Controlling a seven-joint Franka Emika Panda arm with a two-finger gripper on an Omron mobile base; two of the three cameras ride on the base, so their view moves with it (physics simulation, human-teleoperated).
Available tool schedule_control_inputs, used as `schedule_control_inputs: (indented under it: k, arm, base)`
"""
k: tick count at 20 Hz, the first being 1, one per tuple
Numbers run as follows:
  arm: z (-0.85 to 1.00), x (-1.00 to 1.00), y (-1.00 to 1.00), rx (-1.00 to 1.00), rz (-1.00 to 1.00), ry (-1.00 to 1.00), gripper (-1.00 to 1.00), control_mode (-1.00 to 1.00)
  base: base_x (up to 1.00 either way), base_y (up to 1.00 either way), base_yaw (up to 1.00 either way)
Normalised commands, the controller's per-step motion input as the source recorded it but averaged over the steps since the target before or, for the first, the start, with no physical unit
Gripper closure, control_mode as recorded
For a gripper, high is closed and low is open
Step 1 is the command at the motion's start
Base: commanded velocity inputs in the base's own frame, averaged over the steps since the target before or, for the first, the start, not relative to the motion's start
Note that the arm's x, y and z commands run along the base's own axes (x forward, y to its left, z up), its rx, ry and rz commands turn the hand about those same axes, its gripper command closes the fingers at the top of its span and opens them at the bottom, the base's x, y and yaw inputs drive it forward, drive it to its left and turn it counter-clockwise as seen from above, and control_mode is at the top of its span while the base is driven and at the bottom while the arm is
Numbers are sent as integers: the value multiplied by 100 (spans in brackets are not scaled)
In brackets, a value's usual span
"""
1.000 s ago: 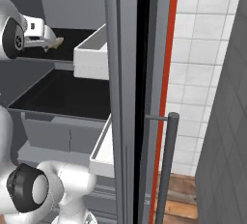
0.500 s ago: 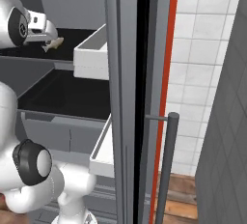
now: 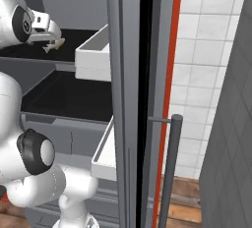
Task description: Gather the potato and mushroom from the fridge and place them on a tray on the dining counter. Then gather the fish and chicken drumstick from the fridge and place them on the other tray.
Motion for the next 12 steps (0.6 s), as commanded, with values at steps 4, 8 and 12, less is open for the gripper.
schedule_control_inputs:
  k: [4,8,12]
  arm:
    - [-16,35,0,0,-2,0,-100,-100]
    - [-18,42,0,0,-2,0,-100,-100]
    - [-19,40,2,0,-1,0,-100,-100]
  base:
    - [0,0,0]
    - [0,0,0]
    - [0,0,0]
